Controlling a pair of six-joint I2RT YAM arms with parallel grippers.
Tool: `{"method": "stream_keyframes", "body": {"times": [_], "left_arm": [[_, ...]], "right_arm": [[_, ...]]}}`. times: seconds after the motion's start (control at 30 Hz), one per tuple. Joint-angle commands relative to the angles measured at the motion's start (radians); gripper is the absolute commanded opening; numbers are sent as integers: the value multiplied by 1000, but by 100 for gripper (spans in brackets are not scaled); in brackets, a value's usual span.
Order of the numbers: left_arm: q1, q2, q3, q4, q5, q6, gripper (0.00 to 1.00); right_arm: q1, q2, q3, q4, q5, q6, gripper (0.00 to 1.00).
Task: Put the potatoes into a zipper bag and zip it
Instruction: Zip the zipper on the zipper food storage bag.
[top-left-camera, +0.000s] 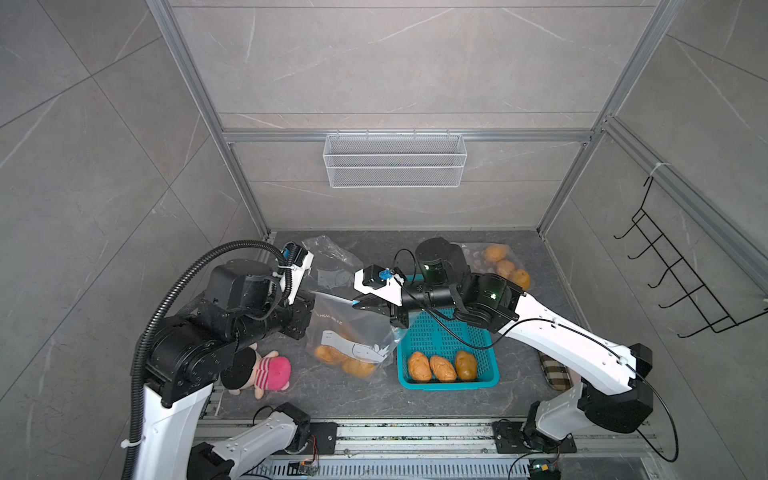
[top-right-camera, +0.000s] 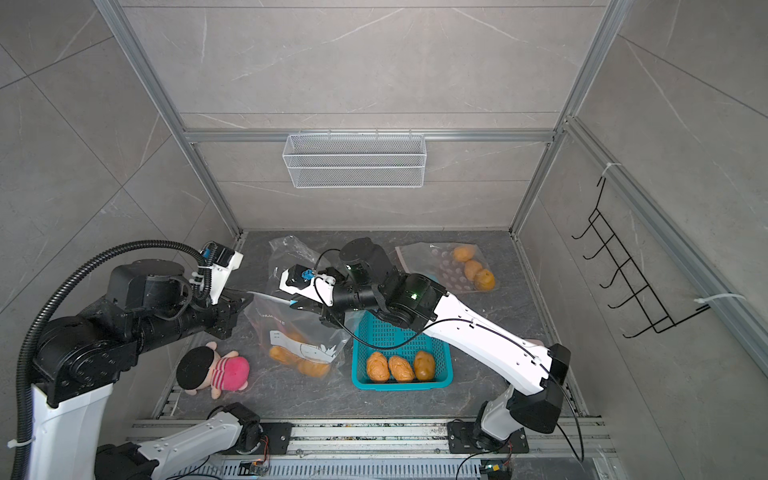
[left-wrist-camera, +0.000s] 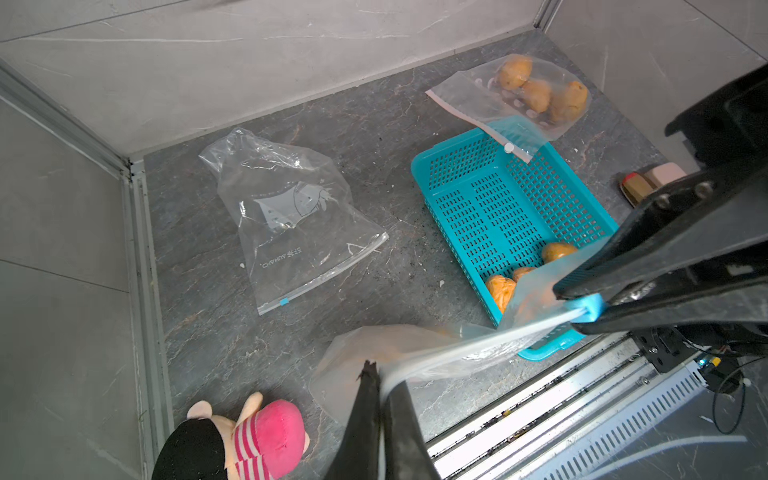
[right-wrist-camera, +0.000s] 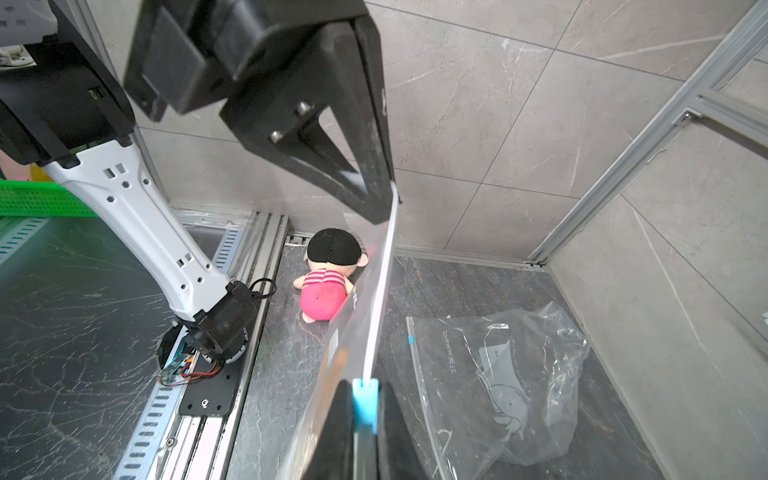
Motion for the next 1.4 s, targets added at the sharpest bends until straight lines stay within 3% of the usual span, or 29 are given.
{"method": "stream_keyframes", "body": {"times": [0.0, 0.83, 1.37], "left_arm": [[12, -37, 18, 44, -144, -29, 0], [13, -56, -2, 42, -148, -21, 0], [13, -59, -19, 39, -129, -18, 0]], "right_arm": [[0, -74, -49, -109, -4, -9, 0], [0, -269, -224, -202, 111, -24, 0], [-2, -292, -248, -215, 128, -22, 0]]}}
